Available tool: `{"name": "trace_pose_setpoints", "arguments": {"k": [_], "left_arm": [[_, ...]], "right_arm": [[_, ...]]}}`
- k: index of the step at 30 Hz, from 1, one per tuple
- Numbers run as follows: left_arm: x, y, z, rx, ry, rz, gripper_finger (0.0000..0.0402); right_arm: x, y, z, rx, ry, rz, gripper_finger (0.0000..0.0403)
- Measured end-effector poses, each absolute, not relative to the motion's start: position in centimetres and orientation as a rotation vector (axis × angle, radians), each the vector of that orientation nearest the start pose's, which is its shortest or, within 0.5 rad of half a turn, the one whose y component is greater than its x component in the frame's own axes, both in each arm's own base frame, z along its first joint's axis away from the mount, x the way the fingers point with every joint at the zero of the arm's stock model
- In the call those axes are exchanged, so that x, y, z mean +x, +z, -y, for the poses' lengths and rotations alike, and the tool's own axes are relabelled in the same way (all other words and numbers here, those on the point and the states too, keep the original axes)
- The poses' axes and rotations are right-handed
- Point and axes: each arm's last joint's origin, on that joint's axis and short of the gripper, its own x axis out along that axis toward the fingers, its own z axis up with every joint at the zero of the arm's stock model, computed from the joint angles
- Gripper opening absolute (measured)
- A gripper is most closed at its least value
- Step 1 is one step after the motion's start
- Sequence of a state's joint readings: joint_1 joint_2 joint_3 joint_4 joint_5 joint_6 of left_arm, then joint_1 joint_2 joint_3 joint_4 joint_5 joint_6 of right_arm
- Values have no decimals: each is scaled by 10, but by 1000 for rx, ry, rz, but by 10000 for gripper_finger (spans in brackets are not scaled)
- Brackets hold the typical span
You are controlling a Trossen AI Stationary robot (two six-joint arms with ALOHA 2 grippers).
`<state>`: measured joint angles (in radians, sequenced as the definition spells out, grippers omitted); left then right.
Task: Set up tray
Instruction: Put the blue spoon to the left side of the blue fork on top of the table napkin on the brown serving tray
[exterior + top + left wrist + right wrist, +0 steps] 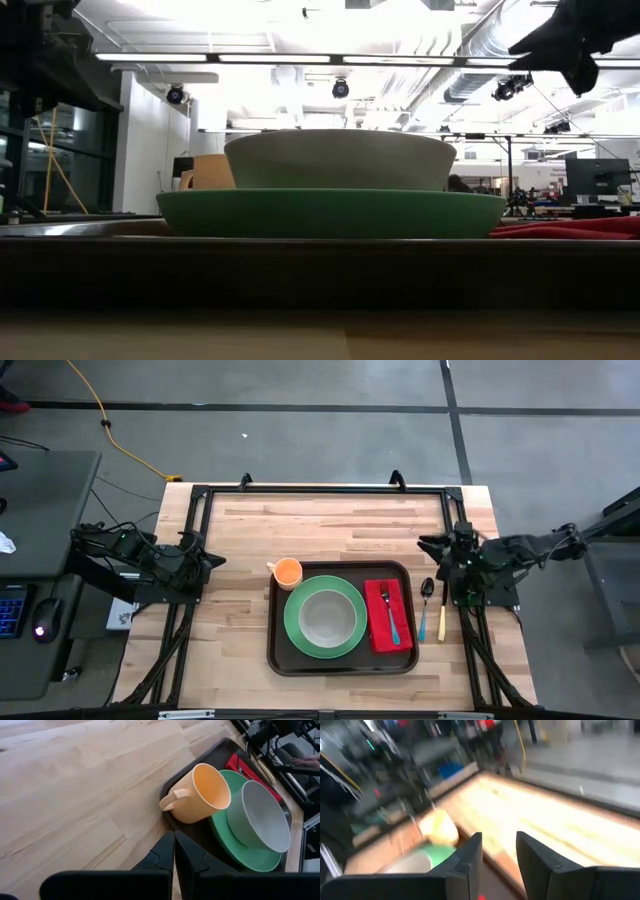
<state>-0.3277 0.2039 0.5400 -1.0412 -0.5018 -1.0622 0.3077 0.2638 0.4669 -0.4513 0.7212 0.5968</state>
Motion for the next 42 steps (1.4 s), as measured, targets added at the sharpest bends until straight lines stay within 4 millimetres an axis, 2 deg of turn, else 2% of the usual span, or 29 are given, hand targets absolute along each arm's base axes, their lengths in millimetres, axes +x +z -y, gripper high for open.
{"name": "trace_pose_setpoints", "arguments": {"k": [5, 11, 18, 30, 42], "left_arm": [[46, 234, 1, -737, 480, -483, 44], [45, 233, 1, -730, 487, -490, 44], [45, 233, 1, -720, 485, -490, 44], [45, 233, 0, -715, 488, -494, 44], [45, 233, 0, -714, 488, -495, 44]], "right_arm": [[88, 280, -11, 529, -479, -362, 99], [102, 294, -18, 556, -574, -714, 99], [120, 303, -27, 648, -674, -898, 99], [136, 282, -42, 1020, -800, -1197, 99], [154, 266, -49, 995, -896, -1295, 99]]}}
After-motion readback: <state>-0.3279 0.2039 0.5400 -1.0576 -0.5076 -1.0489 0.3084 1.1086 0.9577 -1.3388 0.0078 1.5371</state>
